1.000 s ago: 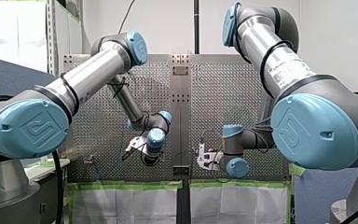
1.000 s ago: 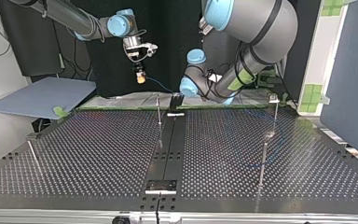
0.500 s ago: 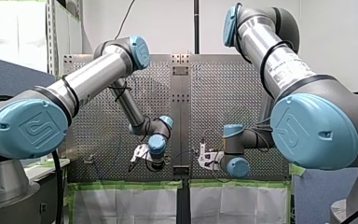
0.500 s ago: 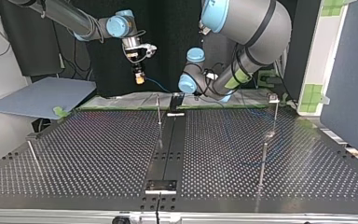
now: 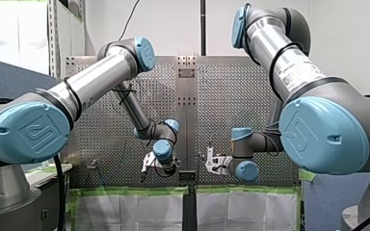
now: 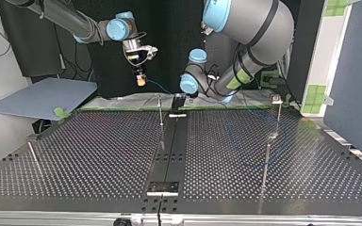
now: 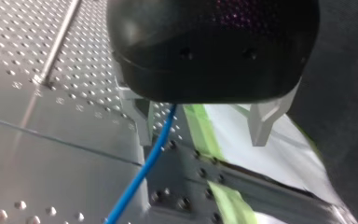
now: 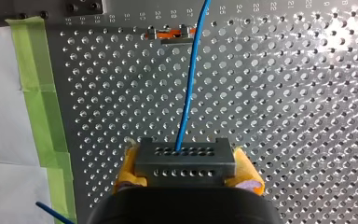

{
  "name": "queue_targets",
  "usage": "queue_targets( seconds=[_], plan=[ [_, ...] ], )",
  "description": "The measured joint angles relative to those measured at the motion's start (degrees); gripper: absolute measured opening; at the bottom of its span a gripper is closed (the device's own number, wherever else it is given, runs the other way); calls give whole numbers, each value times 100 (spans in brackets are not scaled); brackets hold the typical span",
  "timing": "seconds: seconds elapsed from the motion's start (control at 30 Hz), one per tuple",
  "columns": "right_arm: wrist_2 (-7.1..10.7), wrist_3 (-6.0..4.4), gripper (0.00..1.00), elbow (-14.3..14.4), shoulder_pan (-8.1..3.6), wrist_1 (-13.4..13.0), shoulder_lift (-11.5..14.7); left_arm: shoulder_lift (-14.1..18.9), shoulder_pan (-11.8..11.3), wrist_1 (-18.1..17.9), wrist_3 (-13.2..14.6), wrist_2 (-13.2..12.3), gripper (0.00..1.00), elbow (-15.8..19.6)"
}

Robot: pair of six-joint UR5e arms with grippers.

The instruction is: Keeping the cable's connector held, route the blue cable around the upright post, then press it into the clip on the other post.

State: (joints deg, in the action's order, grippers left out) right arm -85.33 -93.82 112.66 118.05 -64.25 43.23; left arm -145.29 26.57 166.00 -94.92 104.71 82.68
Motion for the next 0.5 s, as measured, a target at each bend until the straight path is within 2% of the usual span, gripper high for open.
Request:
queue_targets(
  seconds=[0.23, 0.5],
  plan=[
    [78, 1, 0, -19, -39, 94, 0, 2, 14, -184, -345, -345, 100, 1],
    [114, 124, 0, -99, -47, 232, 1, -1, 17, -57, -702, -702, 100, 2]
  ],
)
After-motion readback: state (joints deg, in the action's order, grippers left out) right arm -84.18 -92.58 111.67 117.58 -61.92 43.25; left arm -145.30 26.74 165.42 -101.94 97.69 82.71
